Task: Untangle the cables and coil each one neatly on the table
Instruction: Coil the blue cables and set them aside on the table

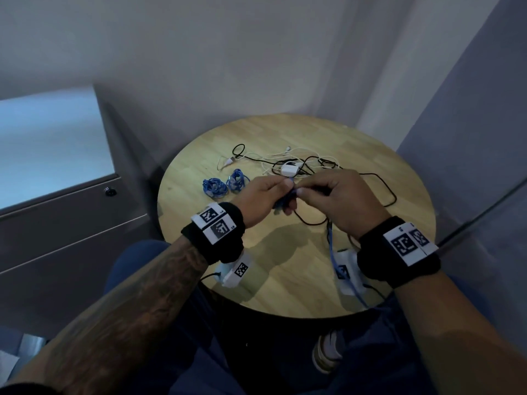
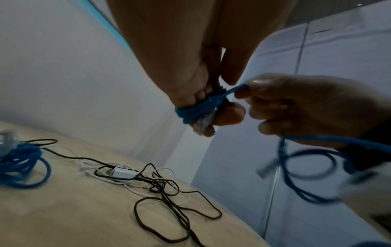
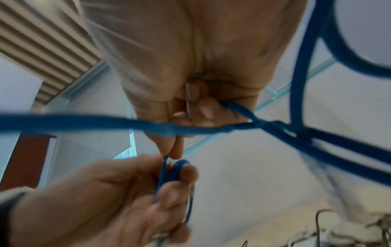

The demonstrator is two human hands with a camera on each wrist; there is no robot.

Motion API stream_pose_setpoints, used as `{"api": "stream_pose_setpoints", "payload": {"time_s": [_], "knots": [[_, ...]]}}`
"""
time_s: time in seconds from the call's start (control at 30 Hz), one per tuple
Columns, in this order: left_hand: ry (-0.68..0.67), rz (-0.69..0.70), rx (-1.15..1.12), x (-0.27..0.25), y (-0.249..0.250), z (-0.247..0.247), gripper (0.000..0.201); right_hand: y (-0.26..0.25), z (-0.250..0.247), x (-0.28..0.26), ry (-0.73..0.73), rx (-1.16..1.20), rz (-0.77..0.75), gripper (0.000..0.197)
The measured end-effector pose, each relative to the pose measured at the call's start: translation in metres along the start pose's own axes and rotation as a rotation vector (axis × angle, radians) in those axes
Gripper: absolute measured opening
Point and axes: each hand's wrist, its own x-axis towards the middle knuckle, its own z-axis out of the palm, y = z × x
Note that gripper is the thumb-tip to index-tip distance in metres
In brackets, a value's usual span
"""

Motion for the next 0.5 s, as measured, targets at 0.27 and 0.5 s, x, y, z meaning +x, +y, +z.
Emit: {"api": "stream_pose_setpoints", "payload": {"time_s": [0.27, 0.5], "knots": [[-0.127, -0.247, -0.567, -0.004, 0.025, -0.009, 0.036, 0.014, 0.018, 0.01, 0.089, 0.059, -0.013, 0.023], [0.15, -0.031, -1.268, 0.004, 0.022, -0.035, 0.02, 0.024, 0.05, -0.023, -0.309, -0.053, 0.167, 0.015]]}}
